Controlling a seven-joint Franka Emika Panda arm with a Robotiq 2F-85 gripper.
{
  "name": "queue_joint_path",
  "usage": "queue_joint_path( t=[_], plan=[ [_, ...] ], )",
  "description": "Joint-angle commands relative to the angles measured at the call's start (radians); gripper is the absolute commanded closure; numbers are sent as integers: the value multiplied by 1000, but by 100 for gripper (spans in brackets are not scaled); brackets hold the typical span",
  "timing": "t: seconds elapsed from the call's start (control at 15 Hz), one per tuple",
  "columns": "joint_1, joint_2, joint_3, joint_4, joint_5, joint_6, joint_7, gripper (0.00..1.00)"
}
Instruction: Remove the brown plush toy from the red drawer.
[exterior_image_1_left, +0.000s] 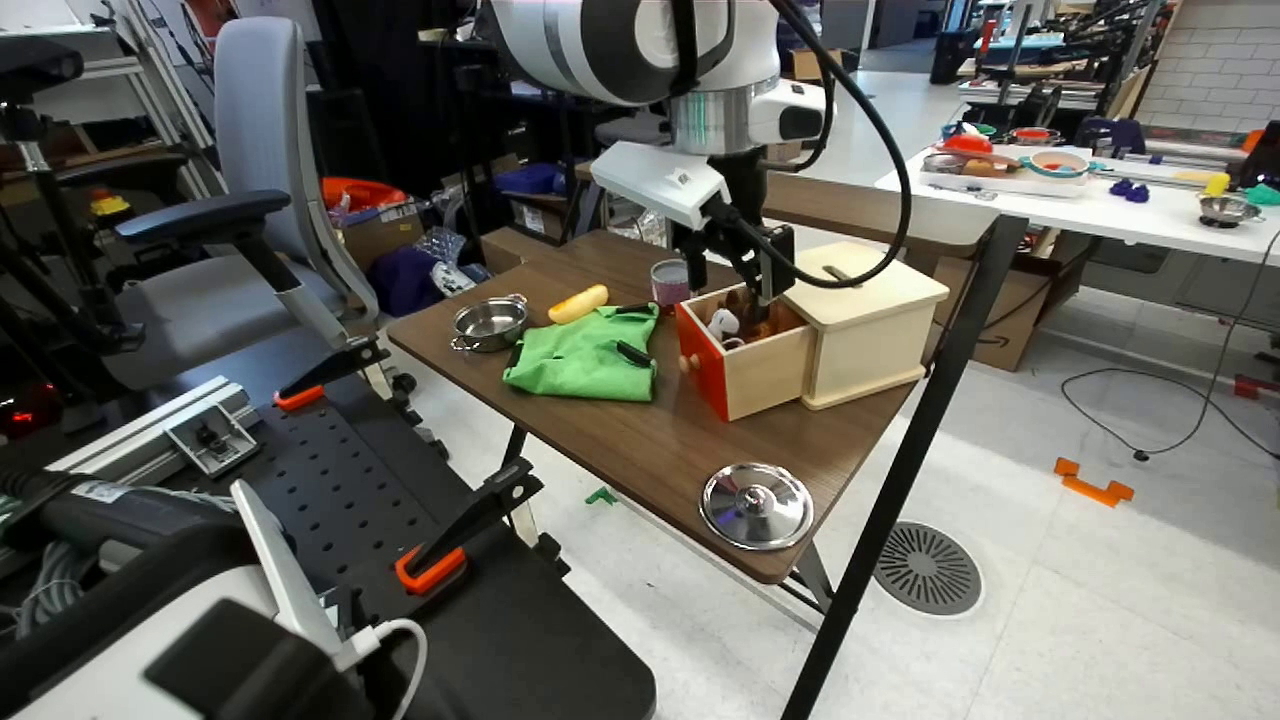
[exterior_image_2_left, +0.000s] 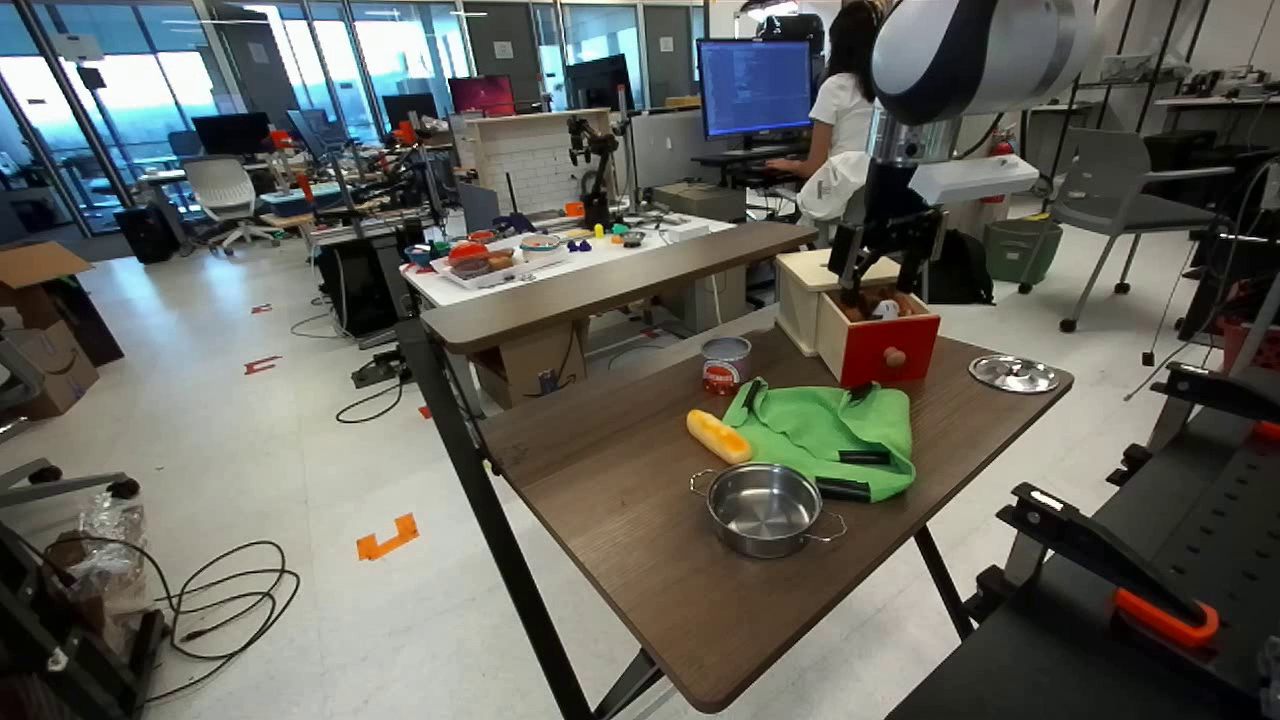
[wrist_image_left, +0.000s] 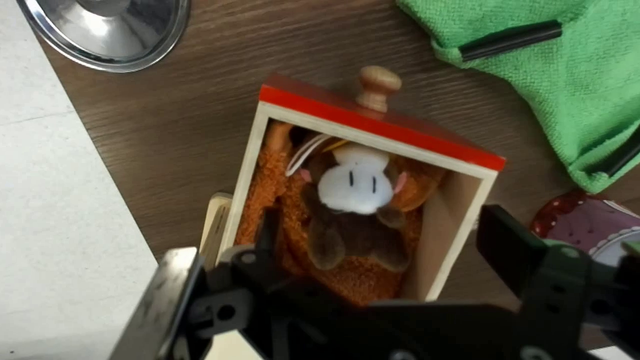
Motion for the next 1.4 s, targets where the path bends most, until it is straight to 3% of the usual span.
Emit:
queue_joint_path(
  t=[0.0,0.53,0.6,1.07,1.33],
  plan=[
    [-10,34,14,36,20,-34,-8,32],
    [-5,32,7,26,15,-33,-1,95],
    [-4,26,6,23,15,-33,1,98],
    [-3,-89,-9,-43,5,-25,-3,97],
    [-45,-219,46,-157,44,-78,-80,97]
  ],
)
